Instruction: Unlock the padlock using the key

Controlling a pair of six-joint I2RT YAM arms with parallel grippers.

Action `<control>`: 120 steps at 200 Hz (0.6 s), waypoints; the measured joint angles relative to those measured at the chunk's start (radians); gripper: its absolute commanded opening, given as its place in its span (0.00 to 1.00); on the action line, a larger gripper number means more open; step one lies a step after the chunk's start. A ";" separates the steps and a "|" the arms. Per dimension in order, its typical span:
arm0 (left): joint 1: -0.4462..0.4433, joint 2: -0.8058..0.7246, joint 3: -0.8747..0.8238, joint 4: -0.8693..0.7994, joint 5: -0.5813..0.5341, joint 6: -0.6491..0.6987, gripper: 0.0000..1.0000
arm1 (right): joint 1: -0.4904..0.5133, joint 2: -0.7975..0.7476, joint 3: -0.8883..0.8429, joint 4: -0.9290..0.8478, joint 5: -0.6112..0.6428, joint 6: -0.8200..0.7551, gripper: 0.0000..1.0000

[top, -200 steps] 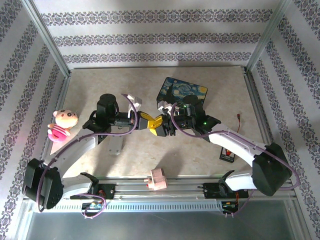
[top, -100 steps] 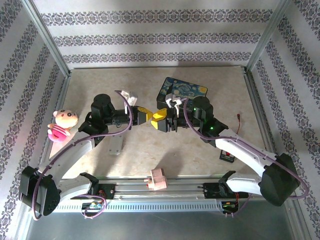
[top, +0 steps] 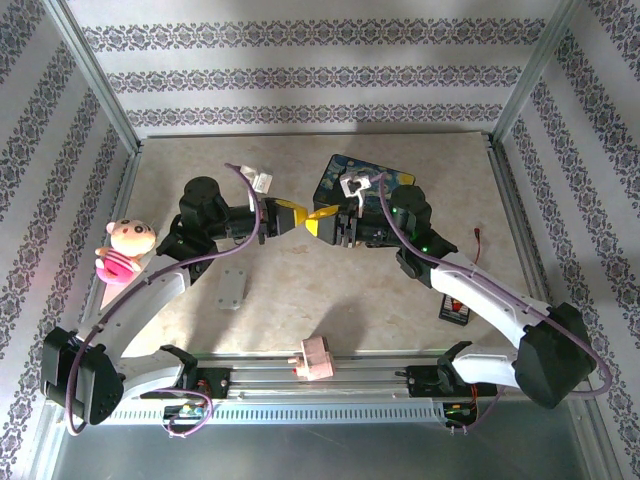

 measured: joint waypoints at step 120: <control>0.026 0.047 -0.012 0.107 0.006 -0.161 0.00 | -0.008 0.063 0.000 0.183 -0.045 0.099 0.31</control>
